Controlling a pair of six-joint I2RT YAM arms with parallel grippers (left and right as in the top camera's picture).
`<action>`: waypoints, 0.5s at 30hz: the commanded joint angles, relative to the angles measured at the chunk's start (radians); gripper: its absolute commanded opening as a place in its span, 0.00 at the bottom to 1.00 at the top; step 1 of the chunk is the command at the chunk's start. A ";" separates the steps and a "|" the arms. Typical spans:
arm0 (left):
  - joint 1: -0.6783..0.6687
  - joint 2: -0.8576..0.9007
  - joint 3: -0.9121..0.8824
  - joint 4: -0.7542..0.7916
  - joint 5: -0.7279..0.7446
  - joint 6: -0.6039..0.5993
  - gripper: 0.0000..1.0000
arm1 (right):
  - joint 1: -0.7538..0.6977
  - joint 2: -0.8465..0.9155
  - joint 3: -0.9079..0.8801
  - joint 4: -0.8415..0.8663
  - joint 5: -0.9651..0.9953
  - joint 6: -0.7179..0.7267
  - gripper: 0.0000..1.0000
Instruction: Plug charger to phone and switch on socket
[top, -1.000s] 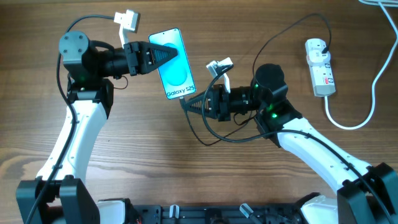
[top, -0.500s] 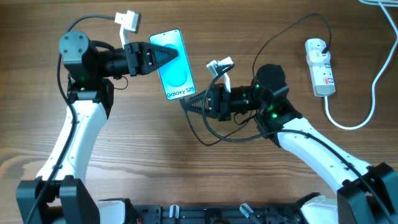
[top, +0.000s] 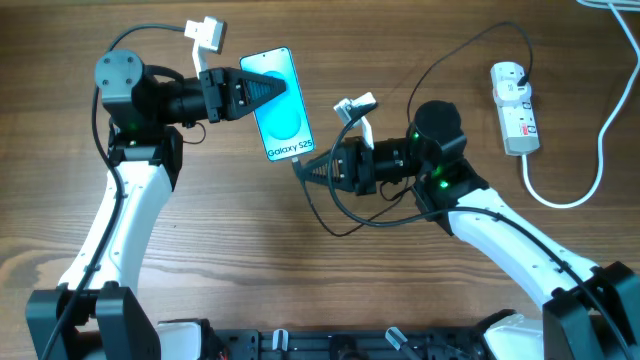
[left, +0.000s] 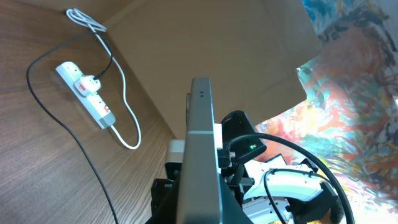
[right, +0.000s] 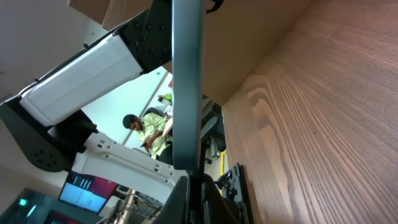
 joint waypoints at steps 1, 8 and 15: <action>-0.003 -0.008 0.014 0.004 -0.002 0.006 0.04 | -0.003 0.002 0.003 0.012 0.008 -0.003 0.05; -0.003 -0.008 0.014 0.004 -0.003 0.009 0.04 | -0.003 0.002 0.003 0.013 -0.029 -0.003 0.05; -0.003 -0.008 0.014 0.004 -0.002 0.009 0.04 | -0.003 0.002 0.003 0.074 -0.044 0.046 0.05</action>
